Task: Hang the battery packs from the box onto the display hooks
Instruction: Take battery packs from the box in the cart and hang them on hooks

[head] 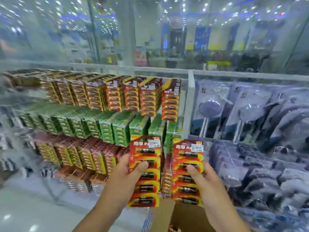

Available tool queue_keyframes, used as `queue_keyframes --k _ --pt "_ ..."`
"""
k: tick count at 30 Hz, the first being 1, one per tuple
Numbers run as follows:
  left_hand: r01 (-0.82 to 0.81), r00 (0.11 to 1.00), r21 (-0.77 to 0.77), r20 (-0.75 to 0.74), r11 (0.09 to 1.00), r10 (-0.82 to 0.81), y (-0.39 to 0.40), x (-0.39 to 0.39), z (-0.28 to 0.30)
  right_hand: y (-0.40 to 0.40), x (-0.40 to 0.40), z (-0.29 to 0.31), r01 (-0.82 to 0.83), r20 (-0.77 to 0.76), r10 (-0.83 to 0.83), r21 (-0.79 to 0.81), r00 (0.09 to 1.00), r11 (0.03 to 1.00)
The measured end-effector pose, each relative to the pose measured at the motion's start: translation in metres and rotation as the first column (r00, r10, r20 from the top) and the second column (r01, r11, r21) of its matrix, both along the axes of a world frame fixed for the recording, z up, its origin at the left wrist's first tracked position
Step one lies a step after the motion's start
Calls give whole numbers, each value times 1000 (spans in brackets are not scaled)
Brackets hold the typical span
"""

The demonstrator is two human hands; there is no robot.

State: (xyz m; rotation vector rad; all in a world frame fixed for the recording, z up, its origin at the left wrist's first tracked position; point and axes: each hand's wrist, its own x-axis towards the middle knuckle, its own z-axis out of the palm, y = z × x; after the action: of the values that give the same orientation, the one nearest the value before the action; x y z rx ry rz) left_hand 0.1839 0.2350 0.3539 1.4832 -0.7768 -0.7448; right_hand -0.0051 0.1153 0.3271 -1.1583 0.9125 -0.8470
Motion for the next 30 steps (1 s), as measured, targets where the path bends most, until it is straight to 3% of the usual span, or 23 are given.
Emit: queue_keyframes --k 6,10,16,27,30 --pt "-179 984 -51 13 983 179 68 41 55 36 71 45 -219 79 228 -102 971 970" --pt "-294 956 -103 -33 950 293 98 82 74 57 123 71 -264 83 275 -129 958 956" --pt "-315 948 -121 3 941 317 132 168 90 82 218 95 -283 90 298 -149 950 947" --pt "-231 972 -146 13 962 235 165 378 103 129 405 110 -166 224 197 -152 955 974" --pt "-199 980 -150 4 969 201 155 421 101 129 444 108 -159 183 194 -186 964 969"
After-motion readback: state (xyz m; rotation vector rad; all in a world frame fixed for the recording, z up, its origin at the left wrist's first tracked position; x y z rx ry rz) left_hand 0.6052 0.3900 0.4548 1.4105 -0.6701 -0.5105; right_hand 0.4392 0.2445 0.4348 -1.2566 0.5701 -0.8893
